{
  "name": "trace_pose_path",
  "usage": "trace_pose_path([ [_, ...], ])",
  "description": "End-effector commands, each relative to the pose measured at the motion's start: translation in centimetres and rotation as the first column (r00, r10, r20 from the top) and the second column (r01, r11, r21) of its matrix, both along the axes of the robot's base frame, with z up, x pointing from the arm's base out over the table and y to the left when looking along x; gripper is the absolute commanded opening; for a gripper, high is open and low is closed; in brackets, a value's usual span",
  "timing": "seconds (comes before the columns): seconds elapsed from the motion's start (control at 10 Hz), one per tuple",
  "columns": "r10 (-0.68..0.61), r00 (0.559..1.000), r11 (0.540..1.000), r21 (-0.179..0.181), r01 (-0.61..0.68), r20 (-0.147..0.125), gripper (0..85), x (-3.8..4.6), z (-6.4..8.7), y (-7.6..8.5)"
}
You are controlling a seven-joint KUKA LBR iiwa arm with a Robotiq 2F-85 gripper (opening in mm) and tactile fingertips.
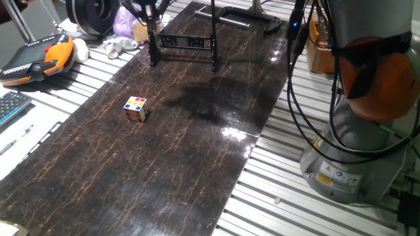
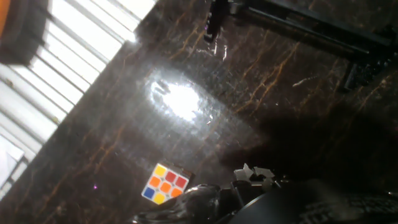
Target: Place the brush on the pen rack
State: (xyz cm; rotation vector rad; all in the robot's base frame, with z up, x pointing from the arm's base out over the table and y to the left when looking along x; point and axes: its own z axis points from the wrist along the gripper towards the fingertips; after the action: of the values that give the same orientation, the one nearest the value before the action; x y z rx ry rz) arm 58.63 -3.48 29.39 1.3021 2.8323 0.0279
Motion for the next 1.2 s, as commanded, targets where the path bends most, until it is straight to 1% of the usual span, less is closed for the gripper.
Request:
trace_pose_path([
  [0.0, 0.008, 1.000, 1.000, 0.000, -0.008, -0.006, 0.7, -0.31, 0.1, 0.1],
  [0.2, 0.025, 1.000, 1.000, 0.003, -0.025, -0.014, 0.7, -0.86, 0.2, 0.2],
  [0.4, 0.048, 0.999, 0.999, -0.010, -0.048, -0.018, 0.7, -1.21, 0.4, 0.2],
  [0.5, 0.049, 0.999, 0.999, -0.010, -0.049, -0.018, 0.7, -1.33, 0.4, 0.2],
  [0.7, 0.055, 0.998, 0.998, -0.010, -0.056, -0.022, 0.7, -1.37, 0.4, 0.2],
  [0.9, 0.060, 0.998, 0.998, 0.001, -0.060, -0.024, 0.7, -1.39, 0.4, 0.2],
  [1.1, 0.074, 0.997, 0.997, 0.000, -0.074, -0.024, 0.7, -1.46, 0.4, 0.2],
])
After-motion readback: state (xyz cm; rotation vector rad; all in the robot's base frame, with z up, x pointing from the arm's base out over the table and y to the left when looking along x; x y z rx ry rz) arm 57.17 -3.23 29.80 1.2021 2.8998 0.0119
